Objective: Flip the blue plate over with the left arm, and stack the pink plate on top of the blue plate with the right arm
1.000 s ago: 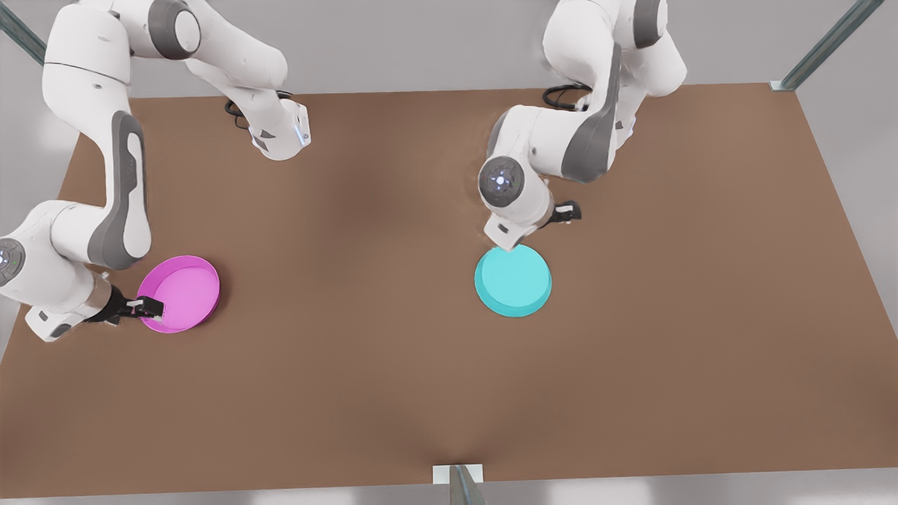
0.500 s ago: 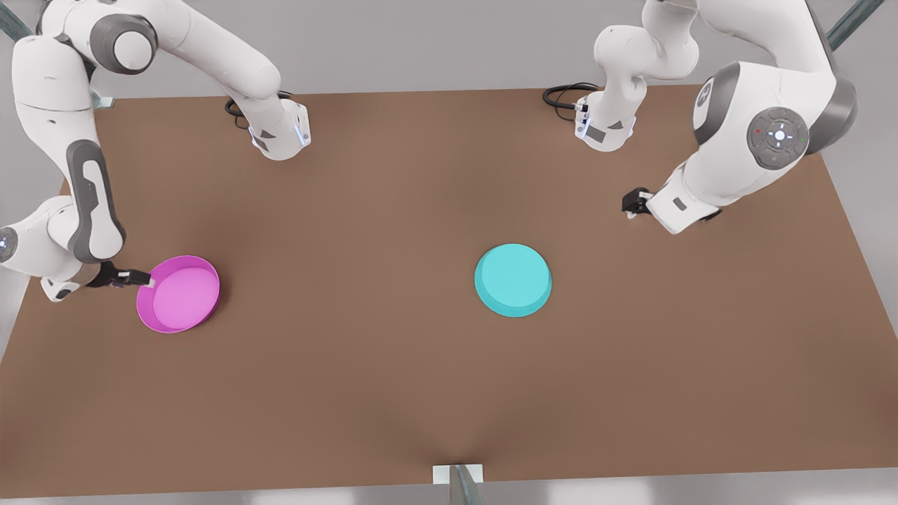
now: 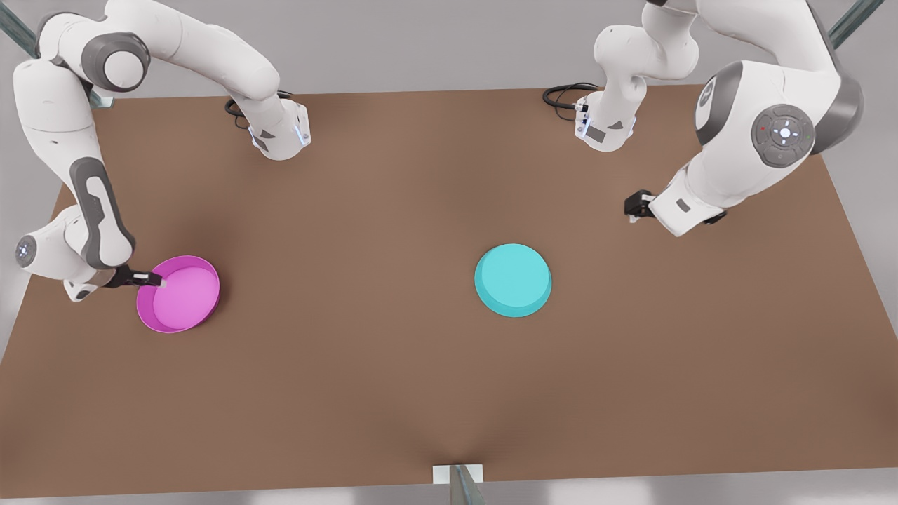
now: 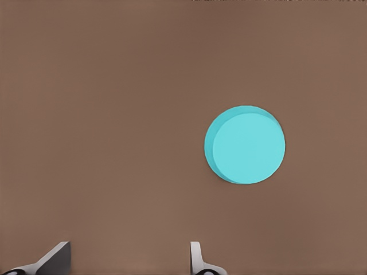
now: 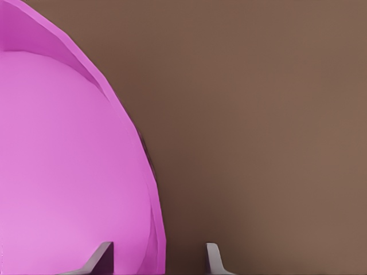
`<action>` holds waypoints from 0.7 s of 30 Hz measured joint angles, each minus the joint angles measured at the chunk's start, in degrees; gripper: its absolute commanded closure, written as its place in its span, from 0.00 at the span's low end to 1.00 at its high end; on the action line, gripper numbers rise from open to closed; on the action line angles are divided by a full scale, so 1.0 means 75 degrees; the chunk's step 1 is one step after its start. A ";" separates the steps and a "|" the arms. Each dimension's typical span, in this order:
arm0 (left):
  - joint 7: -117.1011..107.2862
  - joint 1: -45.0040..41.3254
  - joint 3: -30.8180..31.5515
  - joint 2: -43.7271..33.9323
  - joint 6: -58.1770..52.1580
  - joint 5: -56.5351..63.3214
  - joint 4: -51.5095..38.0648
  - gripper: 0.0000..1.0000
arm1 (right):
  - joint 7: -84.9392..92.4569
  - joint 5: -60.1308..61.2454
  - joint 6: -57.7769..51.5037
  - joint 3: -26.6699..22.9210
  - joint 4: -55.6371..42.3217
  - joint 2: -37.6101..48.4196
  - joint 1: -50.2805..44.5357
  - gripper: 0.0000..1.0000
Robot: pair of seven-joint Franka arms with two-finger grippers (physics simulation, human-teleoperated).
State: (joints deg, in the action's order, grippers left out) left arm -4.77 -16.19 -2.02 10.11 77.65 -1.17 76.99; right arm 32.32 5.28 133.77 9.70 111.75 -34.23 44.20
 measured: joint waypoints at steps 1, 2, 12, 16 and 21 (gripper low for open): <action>-0.0008 0.0008 0.0000 0.0000 -0.0006 0.0006 0.0011 0.00 | 0.0280 0.0584 -0.0124 0.0037 -0.0010 -0.0012 0.0087 0.69; -0.0008 0.0020 -0.0001 0.0000 -0.0006 0.0011 0.0012 0.00 | 0.0764 0.1292 -0.0360 0.0296 -0.0019 -0.0032 0.0386 0.69; -0.0008 -0.0017 -0.0001 0.0012 -0.0006 0.0145 0.0012 0.00 | 0.1701 0.1017 -0.0741 0.0948 -0.0107 0.0175 0.0811 0.00; -0.0008 -0.0020 0.0000 0.0012 -0.0006 0.0183 0.0012 0.00 | 0.1562 0.1078 -0.0774 0.0946 -0.0095 0.0169 0.0841 0.00; -0.0008 -0.0005 0.0000 0.0012 -0.0006 0.0198 0.0023 0.00 | 0.1625 0.1103 -0.0803 0.0944 -0.0117 0.0207 0.0830 0.00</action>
State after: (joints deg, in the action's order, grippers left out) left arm -4.83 -16.23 -2.02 10.20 77.61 0.31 77.17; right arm 44.51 13.55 127.75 16.79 110.87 -32.68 50.43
